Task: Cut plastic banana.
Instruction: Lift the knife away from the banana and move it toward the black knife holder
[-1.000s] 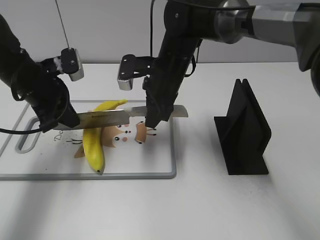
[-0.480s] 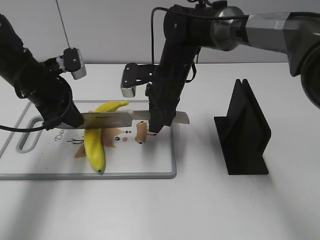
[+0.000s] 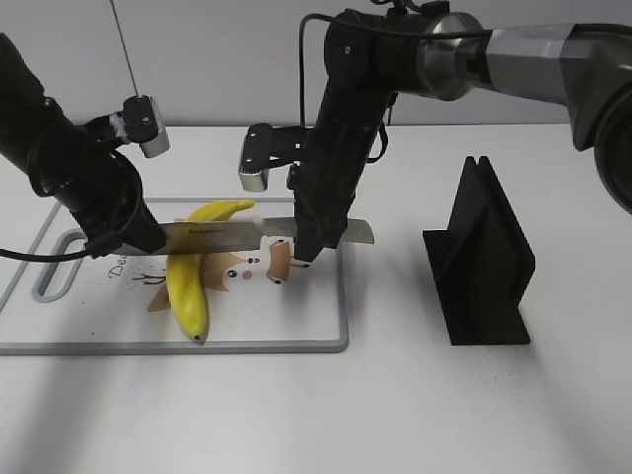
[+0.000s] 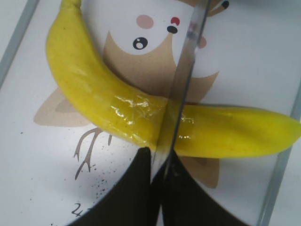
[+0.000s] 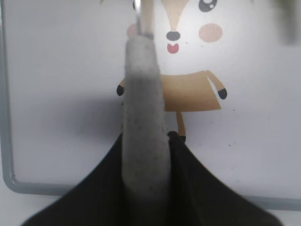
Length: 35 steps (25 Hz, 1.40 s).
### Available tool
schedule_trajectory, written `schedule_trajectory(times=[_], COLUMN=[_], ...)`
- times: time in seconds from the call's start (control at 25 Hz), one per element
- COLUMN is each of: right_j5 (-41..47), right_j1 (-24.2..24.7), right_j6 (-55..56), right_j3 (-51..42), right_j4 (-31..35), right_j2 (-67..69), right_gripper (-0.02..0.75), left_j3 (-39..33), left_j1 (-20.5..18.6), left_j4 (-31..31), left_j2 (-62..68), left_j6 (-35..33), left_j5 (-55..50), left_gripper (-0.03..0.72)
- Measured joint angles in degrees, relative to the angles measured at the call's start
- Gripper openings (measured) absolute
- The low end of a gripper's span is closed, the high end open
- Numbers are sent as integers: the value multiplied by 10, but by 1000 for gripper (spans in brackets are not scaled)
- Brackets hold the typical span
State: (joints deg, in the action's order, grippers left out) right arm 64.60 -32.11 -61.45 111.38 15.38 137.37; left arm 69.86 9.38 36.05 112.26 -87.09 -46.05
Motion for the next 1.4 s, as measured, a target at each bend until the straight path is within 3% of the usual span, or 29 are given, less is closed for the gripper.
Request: schedule_trajectory(times=[1.4], right_j5=[12], right_j1=[1], right_j6=[13], right_j3=[38], right_j4=[-8], right_j2=[18], right_gripper=[202], left_j3=[-8], left_j1=[-1], left_j4=[9], left_j2=[-12], left_j6=[3], left_j5=[14], left_gripper=[31])
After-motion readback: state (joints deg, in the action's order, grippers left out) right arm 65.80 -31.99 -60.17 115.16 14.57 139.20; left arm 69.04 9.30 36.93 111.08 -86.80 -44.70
